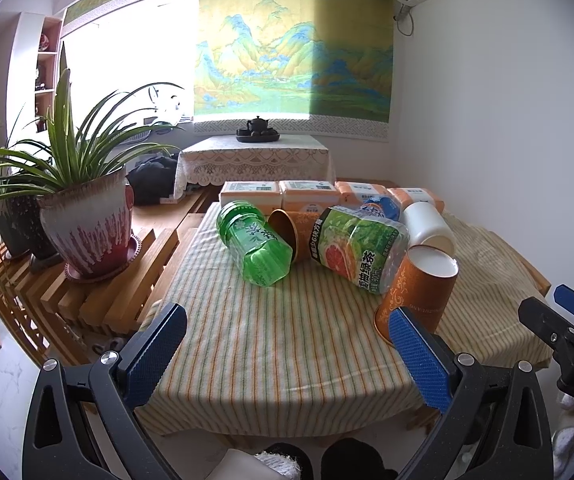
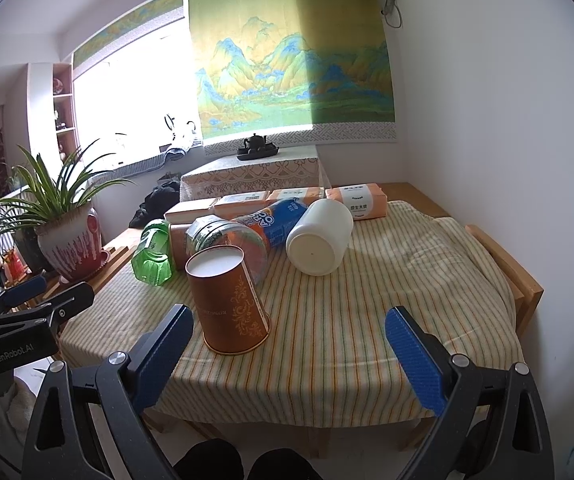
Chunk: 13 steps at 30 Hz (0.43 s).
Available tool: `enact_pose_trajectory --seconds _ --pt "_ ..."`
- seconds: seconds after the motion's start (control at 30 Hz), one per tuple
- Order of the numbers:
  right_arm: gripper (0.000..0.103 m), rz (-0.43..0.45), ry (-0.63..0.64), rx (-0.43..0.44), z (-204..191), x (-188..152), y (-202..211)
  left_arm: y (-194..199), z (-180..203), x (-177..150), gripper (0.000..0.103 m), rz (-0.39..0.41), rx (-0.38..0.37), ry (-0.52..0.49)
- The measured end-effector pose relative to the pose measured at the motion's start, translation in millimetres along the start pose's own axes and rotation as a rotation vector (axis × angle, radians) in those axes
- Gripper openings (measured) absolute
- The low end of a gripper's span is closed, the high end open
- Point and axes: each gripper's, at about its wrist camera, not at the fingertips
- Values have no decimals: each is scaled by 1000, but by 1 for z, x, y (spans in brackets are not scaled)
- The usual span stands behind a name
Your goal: Flip cup upside down
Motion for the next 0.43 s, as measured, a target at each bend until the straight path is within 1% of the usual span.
enact_pose_trajectory --seconds 0.3,0.43 --pt "95 -5 -3 -2 3 -1 -2 -2 1 0 102 -4 -6 0" --pt "95 -9 -7 -1 4 -1 -4 -2 3 -2 102 11 6 -12"
Point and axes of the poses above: each gripper's, at about its wrist camera, not at the fingertips, and y roughly against the way its jaws point, z to its right, x to its top, and after that the axes turned 9 degrees about x, right-handed
